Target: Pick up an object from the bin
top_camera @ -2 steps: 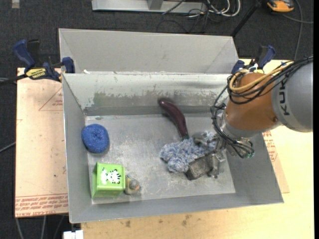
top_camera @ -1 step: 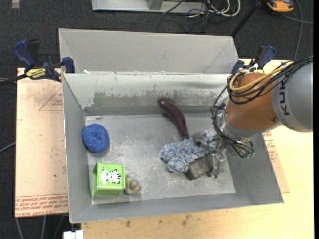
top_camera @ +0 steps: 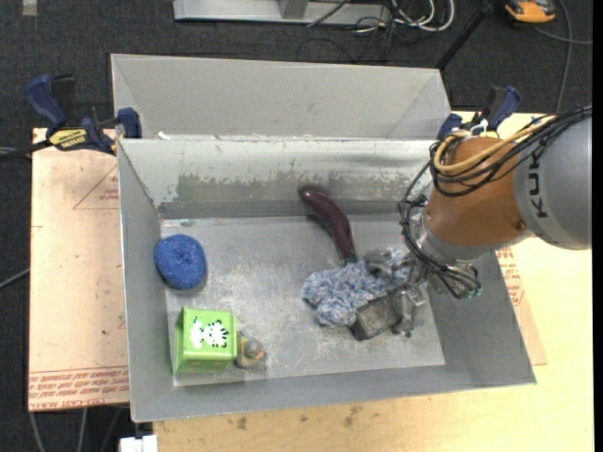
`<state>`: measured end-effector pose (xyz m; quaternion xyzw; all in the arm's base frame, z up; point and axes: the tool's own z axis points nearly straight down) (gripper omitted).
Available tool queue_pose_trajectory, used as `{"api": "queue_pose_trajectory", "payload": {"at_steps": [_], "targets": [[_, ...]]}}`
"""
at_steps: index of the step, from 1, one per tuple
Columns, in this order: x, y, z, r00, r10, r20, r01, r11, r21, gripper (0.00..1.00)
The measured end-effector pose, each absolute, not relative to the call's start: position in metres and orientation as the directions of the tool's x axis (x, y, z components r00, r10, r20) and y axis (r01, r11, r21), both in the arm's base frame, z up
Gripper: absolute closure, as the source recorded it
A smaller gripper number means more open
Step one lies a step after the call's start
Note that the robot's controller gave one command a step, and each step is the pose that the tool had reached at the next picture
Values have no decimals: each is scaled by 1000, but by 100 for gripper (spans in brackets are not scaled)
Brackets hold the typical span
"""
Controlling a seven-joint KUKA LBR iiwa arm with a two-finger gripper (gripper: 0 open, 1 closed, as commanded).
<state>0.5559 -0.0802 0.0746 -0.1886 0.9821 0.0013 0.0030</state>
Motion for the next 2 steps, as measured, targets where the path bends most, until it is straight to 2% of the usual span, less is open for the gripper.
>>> {"api": "queue_pose_trajectory", "payload": {"at_steps": [1,2], "targets": [[554,-80,83,-929,-371,1,-371,929,4,100],[555,-80,97,-929,-370,-1,-370,929,1,100]]}}
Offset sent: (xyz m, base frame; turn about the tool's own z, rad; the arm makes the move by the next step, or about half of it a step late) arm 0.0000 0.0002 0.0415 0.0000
